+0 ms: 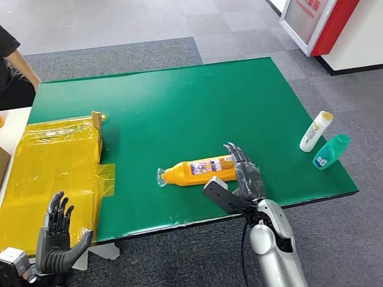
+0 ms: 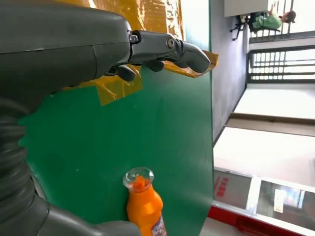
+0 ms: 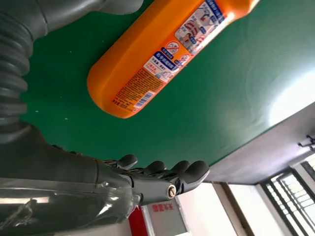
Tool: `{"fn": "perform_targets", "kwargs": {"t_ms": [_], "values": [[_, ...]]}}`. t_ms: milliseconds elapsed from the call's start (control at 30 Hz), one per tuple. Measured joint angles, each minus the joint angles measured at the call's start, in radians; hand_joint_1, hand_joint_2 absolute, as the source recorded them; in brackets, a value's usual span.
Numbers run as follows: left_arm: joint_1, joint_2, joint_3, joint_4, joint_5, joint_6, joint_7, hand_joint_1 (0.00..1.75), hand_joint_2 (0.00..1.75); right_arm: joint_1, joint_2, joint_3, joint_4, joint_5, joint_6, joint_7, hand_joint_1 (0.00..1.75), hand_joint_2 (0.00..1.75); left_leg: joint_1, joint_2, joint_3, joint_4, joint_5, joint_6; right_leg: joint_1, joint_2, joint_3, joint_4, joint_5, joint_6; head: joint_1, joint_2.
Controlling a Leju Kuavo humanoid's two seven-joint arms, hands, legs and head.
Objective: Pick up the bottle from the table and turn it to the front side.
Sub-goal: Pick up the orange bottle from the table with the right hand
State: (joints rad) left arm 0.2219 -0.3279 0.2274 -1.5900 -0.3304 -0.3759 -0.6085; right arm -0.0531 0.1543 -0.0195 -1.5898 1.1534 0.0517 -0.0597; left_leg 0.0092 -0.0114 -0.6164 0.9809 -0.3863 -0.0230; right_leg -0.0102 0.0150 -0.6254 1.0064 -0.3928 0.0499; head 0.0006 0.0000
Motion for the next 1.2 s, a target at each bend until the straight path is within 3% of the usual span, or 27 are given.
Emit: {"fn": "perform_targets", "kwargs": {"t_ms": [400,767,800,900,933,1200], "values": [[-0.041,0.024,-0.071,0.054,0.016,0.027,-0.010,0.00,1.75,-0.183,-0.091,0.042,0.260,0.009,0.098,0.051,0.00,1.75,0.000,0.000,0.000,0.000,0.001,0.000,0.000,0.000,0.000,0.000,0.001,0.000,0.000,0.000],[-0.081,0.075,-0.146,0.122,0.051,0.056,-0.015,0.00,1.75,-0.424,-0.171,0.112,0.656,0.000,0.139,0.065,0.03,1.75,0.000,0.000,0.000,0.000,0.003,0.001,0.000,0.000,0.000,0.000,0.003,0.001,0.000,0.000],[-0.083,0.079,-0.153,0.128,0.051,0.058,-0.015,0.00,1.75,-0.443,-0.172,0.118,0.688,0.003,0.139,0.067,0.31,1.75,0.000,0.000,0.000,0.000,0.003,0.001,0.000,0.000,0.000,0.000,0.003,0.001,0.000,0.000],[-0.088,0.089,-0.168,0.143,0.055,0.059,-0.018,0.00,1.75,-0.486,-0.173,0.131,0.756,0.014,0.139,0.074,1.55,1.75,0.000,0.000,0.000,0.000,0.003,0.001,0.000,0.000,0.000,0.000,0.004,0.001,0.000,0.000],[-0.089,0.092,-0.171,0.146,0.057,0.060,-0.019,0.00,1.75,-0.497,-0.173,0.136,0.774,0.018,0.139,0.075,1.71,1.75,0.000,0.000,0.000,0.000,0.003,0.001,0.000,0.000,0.000,0.000,0.004,0.001,0.000,0.000],[-0.088,0.118,-0.174,0.168,0.079,0.068,-0.030,0.00,1.75,-0.544,-0.169,0.177,0.850,0.048,0.125,0.064,1.75,1.75,0.000,0.000,0.000,0.000,0.004,0.000,0.000,0.000,0.001,0.000,0.004,0.001,0.000,0.000]]}}
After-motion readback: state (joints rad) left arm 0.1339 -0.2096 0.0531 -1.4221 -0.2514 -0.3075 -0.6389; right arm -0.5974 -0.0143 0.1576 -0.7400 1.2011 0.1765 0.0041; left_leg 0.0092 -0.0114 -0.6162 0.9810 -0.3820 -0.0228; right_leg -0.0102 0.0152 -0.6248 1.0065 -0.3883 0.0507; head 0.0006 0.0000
